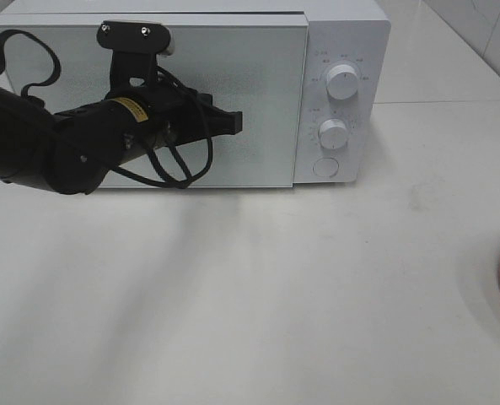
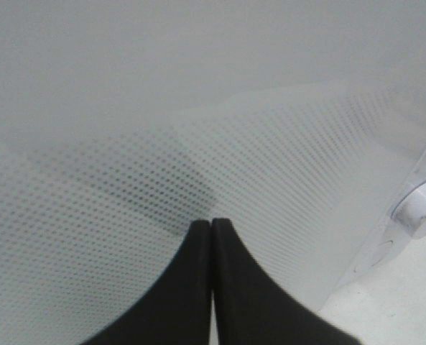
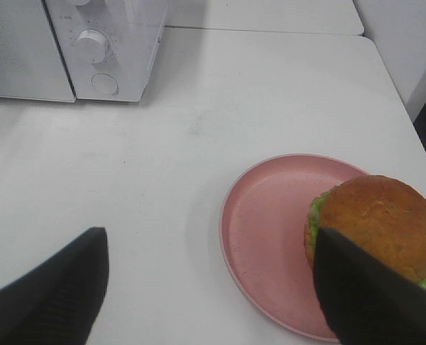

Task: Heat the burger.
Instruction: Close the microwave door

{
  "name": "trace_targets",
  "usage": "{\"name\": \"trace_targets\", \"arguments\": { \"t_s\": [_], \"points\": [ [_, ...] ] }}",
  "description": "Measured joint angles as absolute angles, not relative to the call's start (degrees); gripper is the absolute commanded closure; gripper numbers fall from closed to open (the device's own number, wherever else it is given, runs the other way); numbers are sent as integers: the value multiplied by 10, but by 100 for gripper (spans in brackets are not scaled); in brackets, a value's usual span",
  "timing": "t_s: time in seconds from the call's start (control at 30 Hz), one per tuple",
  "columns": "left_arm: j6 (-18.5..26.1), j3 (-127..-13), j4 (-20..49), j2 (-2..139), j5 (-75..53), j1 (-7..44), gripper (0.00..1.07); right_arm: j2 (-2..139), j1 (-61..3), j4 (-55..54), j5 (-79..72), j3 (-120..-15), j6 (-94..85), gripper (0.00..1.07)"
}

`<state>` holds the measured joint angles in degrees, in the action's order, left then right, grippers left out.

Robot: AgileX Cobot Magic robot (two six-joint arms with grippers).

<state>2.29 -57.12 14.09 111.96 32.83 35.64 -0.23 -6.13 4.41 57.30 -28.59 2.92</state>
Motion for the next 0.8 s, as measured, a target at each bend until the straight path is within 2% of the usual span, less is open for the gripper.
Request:
{"name": "trace_targets", "arguments": {
  "t_s": [0.27, 0.5, 0.77, 0.8],
  "points": [
    [45, -624, 155, 1146, 282, 367, 107, -2, -61, 43, 573, -286, 29, 31],
    [47, -627, 168, 1132, 238, 364, 107, -2, -61, 43, 573, -286, 29, 31],
    [47, -562, 192, 1066, 229, 346, 107, -2, -61, 43, 573, -286, 29, 32],
    [47, -539, 193, 1047, 213, 346, 102, -2, -61, 43, 573, -286, 29, 32]
  ]
}}
